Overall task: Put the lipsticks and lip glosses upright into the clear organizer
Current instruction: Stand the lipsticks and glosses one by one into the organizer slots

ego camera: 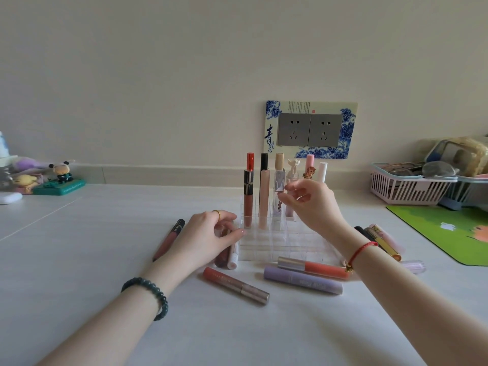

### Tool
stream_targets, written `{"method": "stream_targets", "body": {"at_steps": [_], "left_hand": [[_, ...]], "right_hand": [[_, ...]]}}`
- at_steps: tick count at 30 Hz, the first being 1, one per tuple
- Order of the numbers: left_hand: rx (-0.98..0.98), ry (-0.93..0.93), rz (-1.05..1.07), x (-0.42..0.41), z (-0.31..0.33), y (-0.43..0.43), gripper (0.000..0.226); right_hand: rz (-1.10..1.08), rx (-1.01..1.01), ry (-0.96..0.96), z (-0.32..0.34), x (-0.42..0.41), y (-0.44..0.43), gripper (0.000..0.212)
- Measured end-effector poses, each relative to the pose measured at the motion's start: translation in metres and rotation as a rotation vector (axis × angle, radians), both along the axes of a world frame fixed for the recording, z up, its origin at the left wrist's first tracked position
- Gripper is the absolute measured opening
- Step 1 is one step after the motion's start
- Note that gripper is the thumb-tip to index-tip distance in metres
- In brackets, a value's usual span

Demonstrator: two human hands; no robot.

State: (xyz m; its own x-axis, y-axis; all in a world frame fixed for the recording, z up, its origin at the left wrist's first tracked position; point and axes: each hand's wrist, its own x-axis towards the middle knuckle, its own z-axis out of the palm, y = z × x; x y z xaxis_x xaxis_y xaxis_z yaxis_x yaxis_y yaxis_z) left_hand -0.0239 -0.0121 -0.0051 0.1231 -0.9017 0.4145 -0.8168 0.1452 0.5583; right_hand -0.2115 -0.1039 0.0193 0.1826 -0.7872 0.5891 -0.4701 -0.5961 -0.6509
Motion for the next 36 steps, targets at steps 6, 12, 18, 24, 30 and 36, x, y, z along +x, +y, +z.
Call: {"method": "stream_targets", "body": {"at_steps": [6, 12, 18, 24, 30, 36], "left_hand": [[0.033, 0.067, -0.075, 0.007, 0.015, 0.005, 0.026], [0.178, 0.140, -0.247, 0.016, 0.036, 0.027, 0.018], [0.394, -0.059, -0.345, 0.005, 0.027, 0.030, 0.017], [0.461, -0.268, -0.364, -0.007, 0.020, 0.029, 0.029], [0.324, -0.035, -0.451, -0.009, 0.032, 0.034, 0.010], [0.008, 0.398, -0.430, -0.022, 0.034, 0.032, 0.004]], "right_hand": [[-0.036, -0.100, -0.101, 0.021, -0.014, 0.026, 0.015], [0.304, -0.044, 0.500, 0.008, -0.001, 0.090, 0.017], [0.249, -0.053, 0.860, -0.011, 0.012, 0.110, 0.036], [0.257, -0.031, 0.842, -0.009, 0.009, 0.111, 0.029], [0.303, -0.089, 0.540, 0.012, 0.000, 0.104, 0.018], [0.374, 0.079, 0.019, 0.014, -0.002, 0.092, 0.018]]}}
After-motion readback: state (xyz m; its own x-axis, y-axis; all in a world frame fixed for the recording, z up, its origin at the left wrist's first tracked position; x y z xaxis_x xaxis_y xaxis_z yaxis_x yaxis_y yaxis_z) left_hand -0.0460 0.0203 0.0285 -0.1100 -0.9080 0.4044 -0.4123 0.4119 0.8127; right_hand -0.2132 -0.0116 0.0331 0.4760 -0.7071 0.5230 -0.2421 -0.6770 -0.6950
